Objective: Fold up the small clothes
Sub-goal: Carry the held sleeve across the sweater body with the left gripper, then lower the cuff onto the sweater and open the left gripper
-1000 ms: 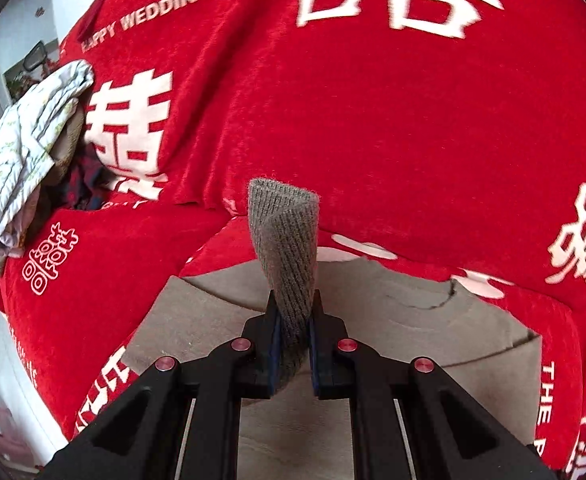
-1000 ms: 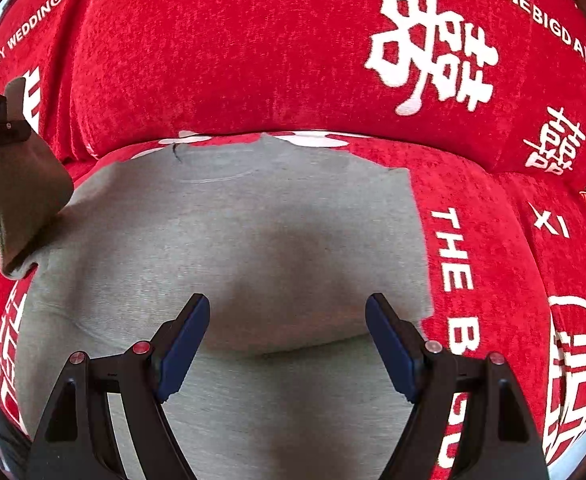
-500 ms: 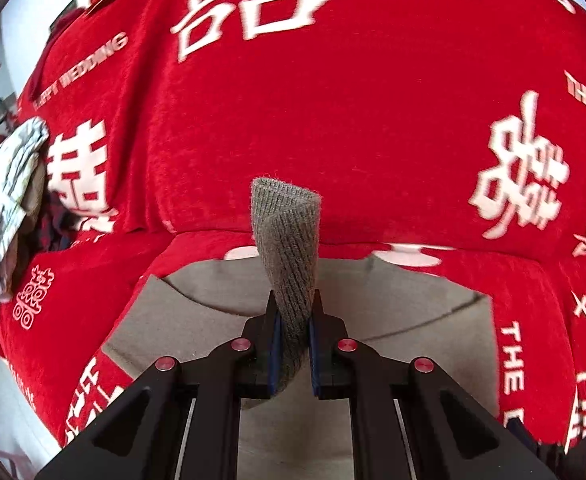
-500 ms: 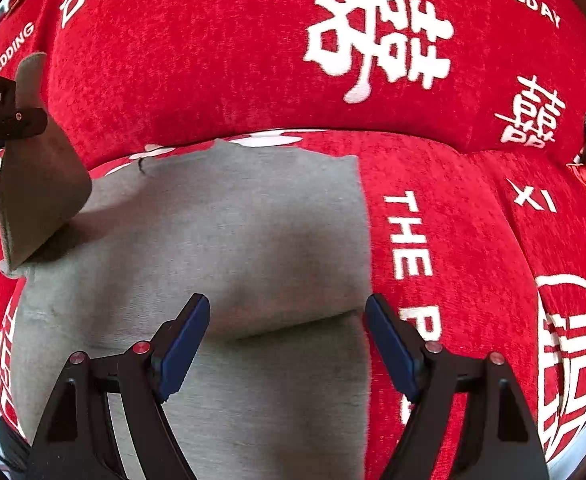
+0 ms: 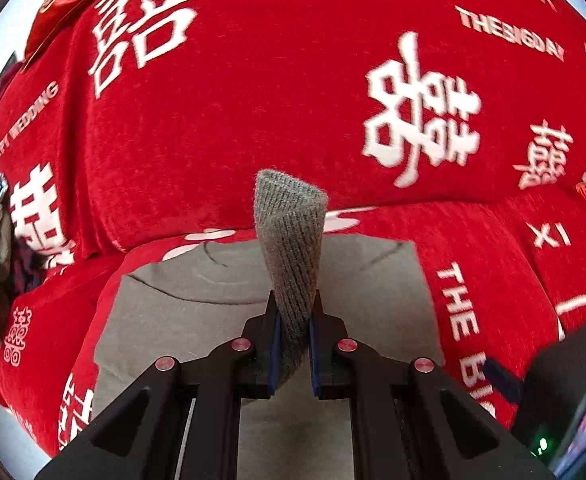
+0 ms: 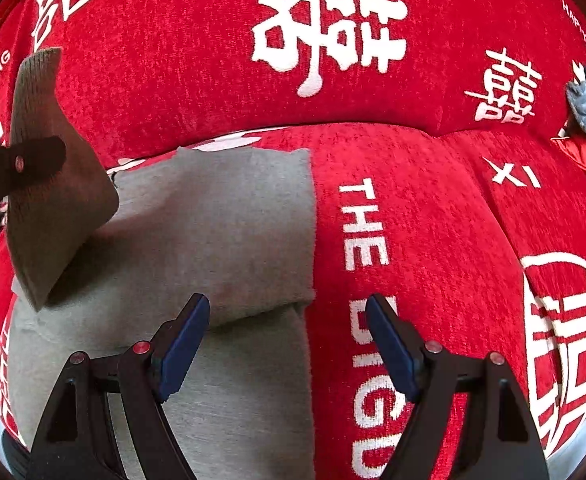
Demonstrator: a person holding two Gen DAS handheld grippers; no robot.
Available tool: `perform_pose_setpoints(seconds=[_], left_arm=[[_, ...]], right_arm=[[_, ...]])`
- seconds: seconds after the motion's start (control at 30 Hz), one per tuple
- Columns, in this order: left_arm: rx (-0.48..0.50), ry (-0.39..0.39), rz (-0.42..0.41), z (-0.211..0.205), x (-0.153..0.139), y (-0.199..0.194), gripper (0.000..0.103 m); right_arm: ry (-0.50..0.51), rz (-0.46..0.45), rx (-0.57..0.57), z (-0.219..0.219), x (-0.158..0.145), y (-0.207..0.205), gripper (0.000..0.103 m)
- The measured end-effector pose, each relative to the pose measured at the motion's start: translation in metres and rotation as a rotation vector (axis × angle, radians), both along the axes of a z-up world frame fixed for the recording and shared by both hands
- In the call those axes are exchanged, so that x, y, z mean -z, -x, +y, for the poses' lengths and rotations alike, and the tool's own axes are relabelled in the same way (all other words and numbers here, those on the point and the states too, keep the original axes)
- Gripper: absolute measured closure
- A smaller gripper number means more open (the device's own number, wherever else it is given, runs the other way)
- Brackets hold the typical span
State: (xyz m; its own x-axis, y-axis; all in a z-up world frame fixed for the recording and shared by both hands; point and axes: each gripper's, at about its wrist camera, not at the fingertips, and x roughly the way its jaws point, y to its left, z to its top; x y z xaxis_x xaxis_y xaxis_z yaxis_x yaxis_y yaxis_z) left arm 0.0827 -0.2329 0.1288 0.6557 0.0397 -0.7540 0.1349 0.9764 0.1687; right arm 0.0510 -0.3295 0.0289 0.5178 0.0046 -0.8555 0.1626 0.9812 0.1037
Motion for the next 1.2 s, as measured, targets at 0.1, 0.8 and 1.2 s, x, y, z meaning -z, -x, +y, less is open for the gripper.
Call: perform_pose_setpoints(seconds=[0.1, 0.8, 1.2], left_arm=[[0.020, -0.007, 0.012, -0.007, 0.005, 0.002, 0.090], [0.075, 0.241, 0.256, -0.004, 0.067, -0.015, 0.090], [0.133, 0.497, 0.371, 0.021, 0.102, -0.024, 0.029]], right_arm=[[-0.001, 0.002, 0.007, -0.003, 0.001, 0.000, 0.021], [0.016, 0.017, 0.089, -0.036, 0.005, 0.015, 0.021], [0.031, 0.012, 0.096, -0.041, -0.001, 0.022, 0.021]])
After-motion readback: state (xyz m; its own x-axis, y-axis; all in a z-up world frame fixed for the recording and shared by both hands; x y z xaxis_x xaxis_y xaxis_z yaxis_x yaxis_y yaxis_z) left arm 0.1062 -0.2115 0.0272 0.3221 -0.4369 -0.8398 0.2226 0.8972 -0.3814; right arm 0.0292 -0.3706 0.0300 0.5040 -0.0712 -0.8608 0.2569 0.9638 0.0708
